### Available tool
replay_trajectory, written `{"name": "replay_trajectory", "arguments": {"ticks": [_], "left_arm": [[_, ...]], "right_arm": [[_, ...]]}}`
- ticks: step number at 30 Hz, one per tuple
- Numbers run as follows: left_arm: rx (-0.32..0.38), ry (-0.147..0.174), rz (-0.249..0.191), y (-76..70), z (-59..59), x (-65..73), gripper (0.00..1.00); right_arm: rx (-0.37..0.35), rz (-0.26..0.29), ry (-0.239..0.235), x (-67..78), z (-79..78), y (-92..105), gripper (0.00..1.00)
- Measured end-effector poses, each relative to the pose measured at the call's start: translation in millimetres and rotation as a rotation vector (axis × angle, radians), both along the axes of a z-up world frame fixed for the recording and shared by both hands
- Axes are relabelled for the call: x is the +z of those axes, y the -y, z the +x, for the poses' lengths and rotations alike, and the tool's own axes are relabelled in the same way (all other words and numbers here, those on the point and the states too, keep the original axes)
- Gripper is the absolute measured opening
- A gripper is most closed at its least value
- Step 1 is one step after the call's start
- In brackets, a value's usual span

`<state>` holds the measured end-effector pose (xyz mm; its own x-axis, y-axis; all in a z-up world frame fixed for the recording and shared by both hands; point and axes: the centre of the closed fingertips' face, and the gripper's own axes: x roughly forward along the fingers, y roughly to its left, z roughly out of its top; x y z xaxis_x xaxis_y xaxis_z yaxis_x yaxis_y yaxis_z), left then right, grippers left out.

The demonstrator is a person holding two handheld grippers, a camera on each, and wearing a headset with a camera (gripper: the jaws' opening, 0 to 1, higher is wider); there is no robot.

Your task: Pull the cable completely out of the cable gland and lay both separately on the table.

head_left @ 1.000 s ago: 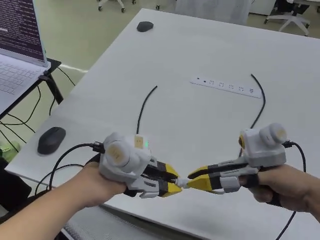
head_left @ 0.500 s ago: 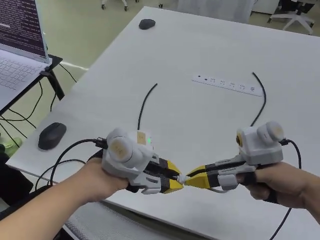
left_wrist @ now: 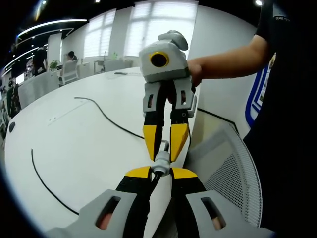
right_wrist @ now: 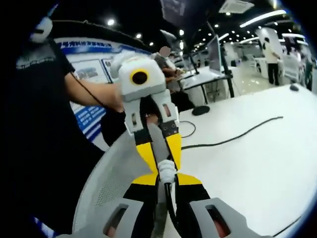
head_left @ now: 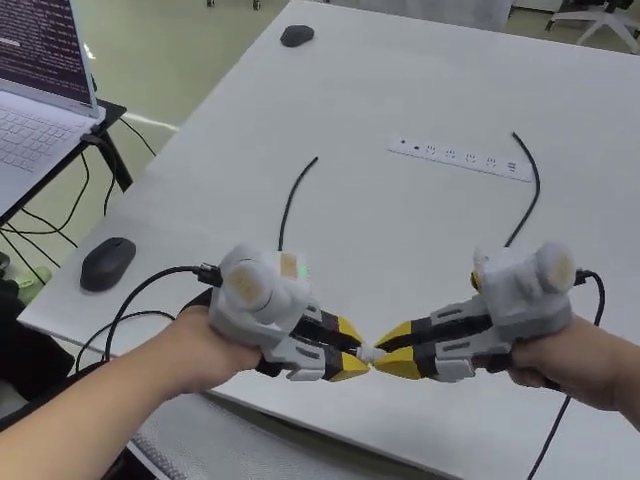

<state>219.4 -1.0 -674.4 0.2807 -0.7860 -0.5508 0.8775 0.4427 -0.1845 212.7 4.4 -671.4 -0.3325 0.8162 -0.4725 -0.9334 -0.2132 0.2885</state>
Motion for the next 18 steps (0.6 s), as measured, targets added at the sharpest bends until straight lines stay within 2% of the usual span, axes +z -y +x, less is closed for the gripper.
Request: {"name": "replay_trajectory", "arguments": {"ticks": [1, 2, 3, 4, 5, 7, 10, 11, 12, 15, 18], "left_arm": [[0.002, -0.014, -0.005, -0.4, -0.5, 0.2, 0.14], [0.001, -0.018, -0.009, -1.2, -0.3, 0.5, 0.14], [0.001, -0.018, -0.011, -1.9, 0.2, 0.7, 0.14], [0.008, -0.034, -0.022, -2.9, 0.9, 0.8, 0.14], [0.015, -0.054, -0.034, -3.3, 0.6, 0.7, 0.14], [0.025, -0.057, -0.043, -6.2, 4.3, -1.6, 0.14], [0.036, -0.103, -0.066, -3.7, 3.6, -3.1, 0.14], [0.041, -0.112, -0.068, -3.9, 4.6, -4.7, 0.14], [0.040, -0.114, -0.067, -4.0, 4.7, -5.8, 0.14], [0.031, -0.108, -0.062, -2.4, 3.2, -6.5, 0.14], [0.026, -0.113, -0.070, -3.4, 3.2, -7.5, 0.14]], "right_arm": [[0.008, -0.005, 0.040, -0.3, -0.7, -0.2, 0.07], [0.017, -0.007, 0.109, -0.1, -0.9, -1.0, 0.07], [0.008, -0.003, 0.151, 1.1, -0.1, -2.8, 0.07], [0.022, -0.006, 0.230, 1.4, -1.1, -3.1, 0.07], [0.029, -0.010, 0.281, 1.2, -1.7, -3.4, 0.07], [0.033, -0.026, 0.411, -0.6, 0.8, -4.6, 0.07], [0.057, -0.044, 0.529, -4.7, 0.0, -4.3, 0.07], [0.047, -0.052, 0.557, -6.7, 0.5, -4.1, 0.07], [0.046, -0.054, 0.563, -7.2, 0.3, -4.0, 0.07], [0.045, -0.069, 0.625, -8.0, -1.1, -4.1, 0.07], [0.030, -0.072, 0.636, -8.1, -1.3, -4.3, 0.07]]}}
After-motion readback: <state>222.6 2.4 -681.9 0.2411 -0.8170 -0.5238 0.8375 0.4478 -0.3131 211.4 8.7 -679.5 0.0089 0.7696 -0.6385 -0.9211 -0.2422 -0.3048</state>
